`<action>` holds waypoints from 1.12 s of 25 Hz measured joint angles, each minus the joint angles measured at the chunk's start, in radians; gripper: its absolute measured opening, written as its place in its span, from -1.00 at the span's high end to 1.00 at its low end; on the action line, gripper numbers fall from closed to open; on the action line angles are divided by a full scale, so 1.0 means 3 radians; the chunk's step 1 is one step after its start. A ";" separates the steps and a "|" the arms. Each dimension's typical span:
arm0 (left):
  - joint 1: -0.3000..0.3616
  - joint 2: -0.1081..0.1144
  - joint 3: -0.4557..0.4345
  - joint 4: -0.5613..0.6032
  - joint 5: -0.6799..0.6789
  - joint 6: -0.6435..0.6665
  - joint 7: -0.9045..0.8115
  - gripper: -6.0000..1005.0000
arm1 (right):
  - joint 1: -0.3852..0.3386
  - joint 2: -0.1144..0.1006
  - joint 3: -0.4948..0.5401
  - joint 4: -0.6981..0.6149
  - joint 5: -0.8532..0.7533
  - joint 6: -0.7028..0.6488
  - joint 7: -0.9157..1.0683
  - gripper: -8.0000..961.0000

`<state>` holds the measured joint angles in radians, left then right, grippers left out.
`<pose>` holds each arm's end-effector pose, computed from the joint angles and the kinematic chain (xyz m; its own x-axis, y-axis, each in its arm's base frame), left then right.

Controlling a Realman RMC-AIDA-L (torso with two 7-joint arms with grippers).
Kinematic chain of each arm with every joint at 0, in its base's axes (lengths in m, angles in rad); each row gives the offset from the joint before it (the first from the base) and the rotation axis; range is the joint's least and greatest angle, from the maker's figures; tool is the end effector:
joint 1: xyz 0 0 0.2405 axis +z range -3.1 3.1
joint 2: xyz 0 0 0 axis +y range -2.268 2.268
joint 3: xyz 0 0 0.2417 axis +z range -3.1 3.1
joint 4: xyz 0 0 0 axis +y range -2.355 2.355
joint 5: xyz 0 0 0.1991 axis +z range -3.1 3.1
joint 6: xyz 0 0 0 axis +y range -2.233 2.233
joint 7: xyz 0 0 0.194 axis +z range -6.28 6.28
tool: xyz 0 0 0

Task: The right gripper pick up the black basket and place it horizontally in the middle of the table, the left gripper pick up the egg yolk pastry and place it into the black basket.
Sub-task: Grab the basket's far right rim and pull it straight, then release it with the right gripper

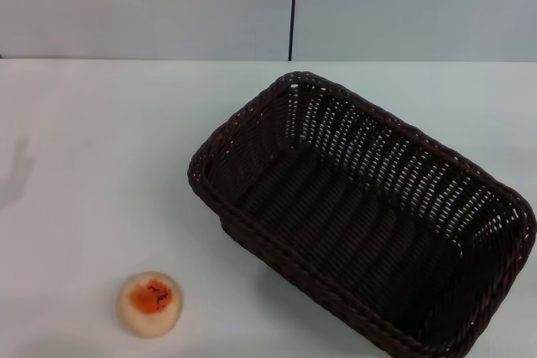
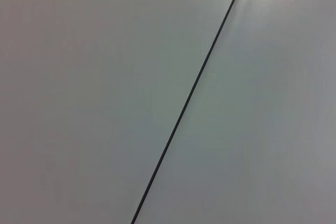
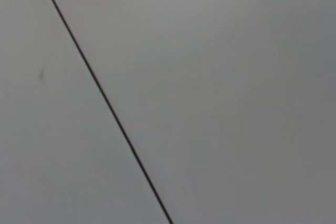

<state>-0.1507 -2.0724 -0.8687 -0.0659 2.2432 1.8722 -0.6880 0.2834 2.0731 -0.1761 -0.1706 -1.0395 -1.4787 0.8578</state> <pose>-0.3114 0.2381 0.0866 0.2545 -0.4279 0.8673 0.9076 -0.2041 -0.3670 0.3641 0.3011 0.1186 0.2913 0.3221 -0.9008 -0.9521 0.0057 -0.3059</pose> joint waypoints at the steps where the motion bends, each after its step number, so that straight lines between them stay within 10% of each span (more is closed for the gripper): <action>1: 0.0001 0.0000 0.0001 0.0000 0.0003 0.0000 -0.0002 -0.62 | 0.0000 0.0000 0.0000 0.0000 0.0000 0.0000 0.0000 0.31; 15: 0.0038 0.0009 0.0002 0.0000 0.0002 0.0008 -0.0017 -0.62 | -0.0063 -0.0036 -0.0337 -0.0710 -0.0695 -0.0129 0.0893 0.32; 28: 0.0042 0.0016 -0.0019 0.0028 -0.0012 -0.0042 -0.0012 -0.62 | 0.0206 -0.0201 -0.0486 -0.3358 -0.2447 -0.0958 0.3543 0.11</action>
<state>-0.1380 -2.0677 -0.8744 -0.0576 2.2395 1.8597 -0.6915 0.3453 2.0129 -0.3218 -1.1780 -1.7737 -1.7660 1.9208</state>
